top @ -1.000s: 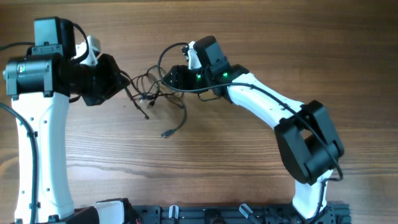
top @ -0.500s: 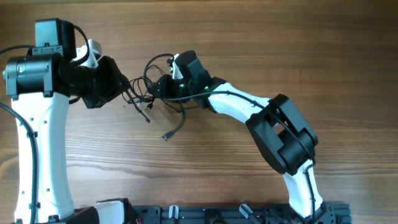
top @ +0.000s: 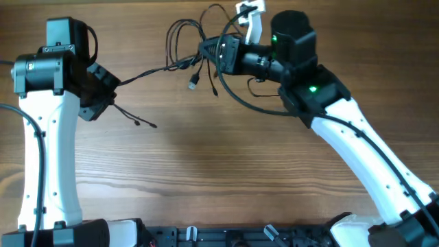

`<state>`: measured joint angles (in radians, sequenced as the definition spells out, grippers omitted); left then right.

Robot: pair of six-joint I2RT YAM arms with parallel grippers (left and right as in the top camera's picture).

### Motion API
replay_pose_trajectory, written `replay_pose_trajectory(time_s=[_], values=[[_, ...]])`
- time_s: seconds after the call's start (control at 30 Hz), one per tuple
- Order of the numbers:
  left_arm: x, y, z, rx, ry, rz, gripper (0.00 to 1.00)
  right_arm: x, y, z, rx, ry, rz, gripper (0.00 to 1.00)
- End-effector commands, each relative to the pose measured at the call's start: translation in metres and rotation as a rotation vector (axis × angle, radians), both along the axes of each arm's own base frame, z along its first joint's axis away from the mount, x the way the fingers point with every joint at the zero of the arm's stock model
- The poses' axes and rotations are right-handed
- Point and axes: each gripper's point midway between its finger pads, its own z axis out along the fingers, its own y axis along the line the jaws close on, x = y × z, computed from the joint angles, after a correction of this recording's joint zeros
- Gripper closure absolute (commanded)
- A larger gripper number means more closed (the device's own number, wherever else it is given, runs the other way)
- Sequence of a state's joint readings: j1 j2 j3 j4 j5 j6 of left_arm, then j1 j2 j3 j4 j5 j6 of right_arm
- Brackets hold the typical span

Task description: Untangle cables

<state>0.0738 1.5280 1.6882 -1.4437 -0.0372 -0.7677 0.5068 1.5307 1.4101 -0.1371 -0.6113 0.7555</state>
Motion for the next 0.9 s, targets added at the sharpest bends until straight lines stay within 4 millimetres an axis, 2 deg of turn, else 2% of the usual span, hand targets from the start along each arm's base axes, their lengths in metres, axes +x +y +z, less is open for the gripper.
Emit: replay_pose_trajectory(time_s=[0.0,0.03,0.07,0.1,0.13,0.17,0.2,0.23,0.27,0.37,0.43,0.47,0.53,0.6,0.7,0.77,0.87], values=[[0.016,-0.042,0.005,-0.181,-0.08,-0.26,0.96,-0.016,-0.007,0.022,-0.057,-0.207,0.075,0.96],[0.019,-0.049,0.008,-0.213,-0.101,-0.303,0.96,0.011,-0.035,-0.016,-0.151,0.005,-0.184,0.95],[0.018,-0.049,0.008,-0.218,-0.095,-0.289,0.96,0.021,-0.058,-0.044,-0.228,0.131,-0.344,0.82],[0.016,-0.049,0.007,-0.224,-0.087,-0.277,0.96,0.02,-0.073,-0.066,-0.308,0.194,-0.413,0.8],[0.015,-0.05,0.007,-0.229,-0.08,-0.263,0.96,0.015,-0.079,-0.077,-0.349,0.23,-0.42,0.8],[0.015,-0.051,0.007,-0.23,-0.081,-0.266,0.96,0.01,-0.079,-0.082,-0.377,0.232,-0.393,0.74],[0.015,-0.051,0.007,-0.232,-0.081,-0.268,0.96,0.005,-0.071,-0.08,-0.389,0.191,-0.317,0.53],[0.014,-0.056,0.007,-0.238,-0.08,-0.297,0.96,-0.007,-0.054,-0.072,-0.38,0.105,-0.162,0.32],[0.014,-0.065,0.009,-0.252,-0.095,-0.37,0.96,-0.017,-0.043,-0.067,-0.369,0.047,-0.051,0.23],[0.017,-0.097,0.016,-0.3,-0.144,-0.52,0.96,-0.024,-0.034,-0.087,-0.401,0.088,0.006,0.2],[0.013,-0.141,0.031,-0.404,-0.23,-0.756,0.96,-0.023,-0.012,-0.117,-0.426,0.138,0.051,0.15],[0.01,-0.152,0.033,-0.42,-0.237,-0.796,0.96,-0.02,-0.004,-0.133,-0.429,0.182,0.054,0.15],[0.007,-0.158,0.032,-0.414,-0.227,-0.817,0.96,-0.013,0.01,-0.156,-0.395,0.27,0.061,0.15],[0.002,-0.159,0.031,-0.42,-0.208,-0.817,0.96,-0.011,0.036,-0.17,-0.301,0.3,0.172,0.15],[0.0,-0.158,0.03,-0.421,-0.197,-0.821,0.96,0.005,0.055,-0.197,-0.207,0.439,0.142,0.17],[-0.002,-0.158,0.029,-0.424,-0.188,-0.819,0.96,0.002,0.081,-0.204,-0.094,0.47,0.253,0.17],[-0.002,-0.158,0.029,-0.421,-0.19,-0.826,0.96,0.0,0.096,-0.235,-0.064,0.625,0.228,0.19]])
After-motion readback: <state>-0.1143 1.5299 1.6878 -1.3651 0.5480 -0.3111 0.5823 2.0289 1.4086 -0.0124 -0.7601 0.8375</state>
